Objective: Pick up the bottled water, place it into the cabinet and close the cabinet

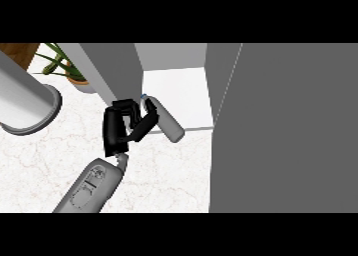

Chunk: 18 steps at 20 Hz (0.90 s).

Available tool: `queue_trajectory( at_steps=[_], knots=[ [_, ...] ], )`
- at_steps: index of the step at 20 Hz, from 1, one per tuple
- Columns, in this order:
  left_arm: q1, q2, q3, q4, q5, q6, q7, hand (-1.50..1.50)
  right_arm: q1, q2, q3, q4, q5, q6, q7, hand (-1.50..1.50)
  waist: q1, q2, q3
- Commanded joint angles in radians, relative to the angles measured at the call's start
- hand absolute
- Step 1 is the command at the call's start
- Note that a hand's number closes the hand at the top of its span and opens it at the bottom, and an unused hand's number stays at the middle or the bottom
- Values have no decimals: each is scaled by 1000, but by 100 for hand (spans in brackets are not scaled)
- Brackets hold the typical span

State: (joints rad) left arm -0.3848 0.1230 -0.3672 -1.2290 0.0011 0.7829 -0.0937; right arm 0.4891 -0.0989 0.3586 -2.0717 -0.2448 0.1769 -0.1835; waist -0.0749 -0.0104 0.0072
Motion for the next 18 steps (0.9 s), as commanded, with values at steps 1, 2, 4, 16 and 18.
queue_trajectory(
  at_steps=[1,2,4,16,18],
  knots=[
    [-258,51,65,241,-37,-49,68,150,-4,3,16,6,4,7,-3,-150,-46,40,-6],
    [-270,57,63,240,-50,-30,93,150,9,-7,2,5,-4,11,-8,-150,-49,38,-5],
    [-272,63,56,256,-56,-29,94,-150,-4,7,0,21,2,-3,-12,-150,-31,36,-6],
    [-261,94,36,254,-58,-3,148,-150,-13,1,-11,19,-19,12,-17,-150,-35,41,-8],
    [-292,71,40,283,-44,-5,157,-150,-12,-8,-22,12,-20,13,-13,-150,-38,42,-9]
  ],
)
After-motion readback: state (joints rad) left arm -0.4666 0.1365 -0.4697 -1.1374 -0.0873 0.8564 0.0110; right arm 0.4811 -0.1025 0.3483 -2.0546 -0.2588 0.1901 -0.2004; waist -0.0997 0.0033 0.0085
